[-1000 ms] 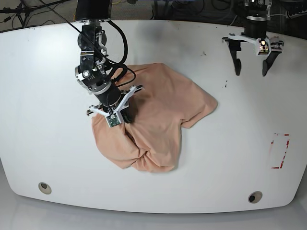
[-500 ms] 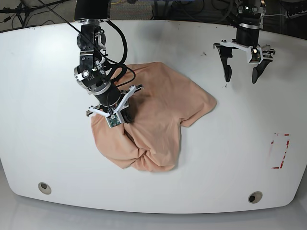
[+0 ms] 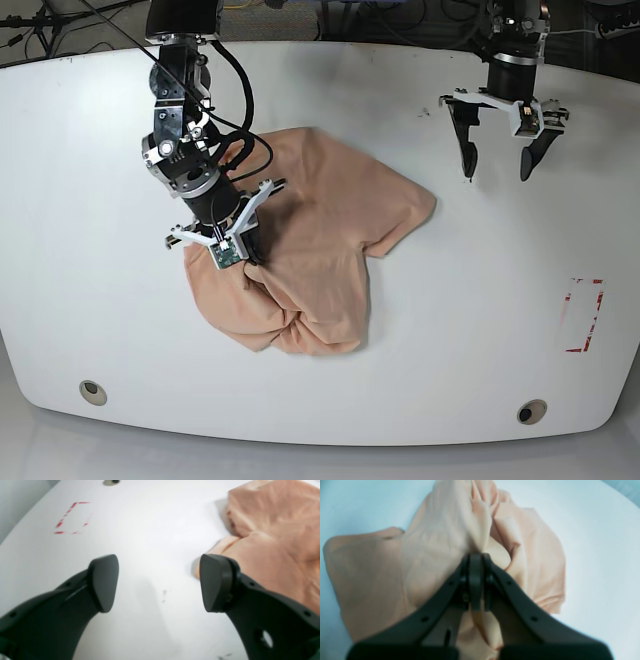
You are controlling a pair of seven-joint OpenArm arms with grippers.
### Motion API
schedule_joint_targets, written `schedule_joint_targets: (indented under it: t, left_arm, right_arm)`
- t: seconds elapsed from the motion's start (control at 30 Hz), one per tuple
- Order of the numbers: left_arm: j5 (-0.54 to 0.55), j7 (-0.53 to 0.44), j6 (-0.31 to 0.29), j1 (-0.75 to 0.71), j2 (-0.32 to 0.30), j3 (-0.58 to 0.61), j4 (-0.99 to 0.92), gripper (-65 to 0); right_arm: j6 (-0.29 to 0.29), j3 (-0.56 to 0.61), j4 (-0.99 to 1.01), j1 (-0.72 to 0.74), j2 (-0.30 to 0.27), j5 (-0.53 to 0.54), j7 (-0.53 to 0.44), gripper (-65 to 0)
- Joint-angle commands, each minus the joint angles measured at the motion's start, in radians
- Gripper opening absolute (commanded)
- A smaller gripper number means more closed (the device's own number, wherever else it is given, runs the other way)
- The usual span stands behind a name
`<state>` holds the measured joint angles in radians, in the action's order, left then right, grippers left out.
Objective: Fold the T-shirt properly
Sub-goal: 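Move the left gripper down toward the shirt's opposite edge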
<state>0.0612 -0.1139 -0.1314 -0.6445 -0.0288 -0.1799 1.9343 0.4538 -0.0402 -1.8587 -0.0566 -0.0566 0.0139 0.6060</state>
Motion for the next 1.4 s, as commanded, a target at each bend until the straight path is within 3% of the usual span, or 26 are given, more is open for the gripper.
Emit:
schedule_joint_targets:
  t: [0.0, 0.23, 0.3, 0.37, 0.5, 0.77, 1.37]
  left_arm:
    - [-0.013, -0.018, -0.006, 0.0, -0.009, 0.036, 0.023, -17.4]
    - [-0.037, 0.068, -0.014, 0.032, -0.012, 0.102, 0.022, -17.0]
    - [-0.044, 0.122, -0.016, 0.048, -0.012, 0.115, 0.019, -16.4]
    - [-0.05, 0.317, -0.013, 0.126, -0.009, 0.151, 0.002, -15.1]
    - [-0.054, 0.383, -0.013, 0.16, -0.003, 0.165, -0.024, -15.1]
    - [-0.045, 0.452, -0.013, 0.232, 0.01, 0.18, -0.074, -15.5]
    - [-0.04, 0.441, 0.01, 0.309, 0.008, 0.248, -0.057, -15.8]
  right_arm:
    - [0.002, 0.001, -0.06, 0.012, -0.01, 0.016, -0.022, -64.8]
    - [0.001, 0.007, -0.089, 0.027, -0.013, 0.019, -0.015, -64.7]
    - [0.002, 0.009, -0.086, 0.033, -0.013, 0.019, -0.014, -64.7]
    - [0.0, 0.011, -0.067, 0.044, -0.01, 0.02, -0.024, -64.9]
    - [0.001, 0.009, -0.069, 0.045, -0.01, 0.02, -0.025, -64.9]
    - [-0.001, 0.004, -0.077, 0.023, -0.024, 0.016, -0.039, -65.0]
    - [-0.006, 0.01, -0.081, 0.039, -0.039, 0.019, -0.044, -65.0]
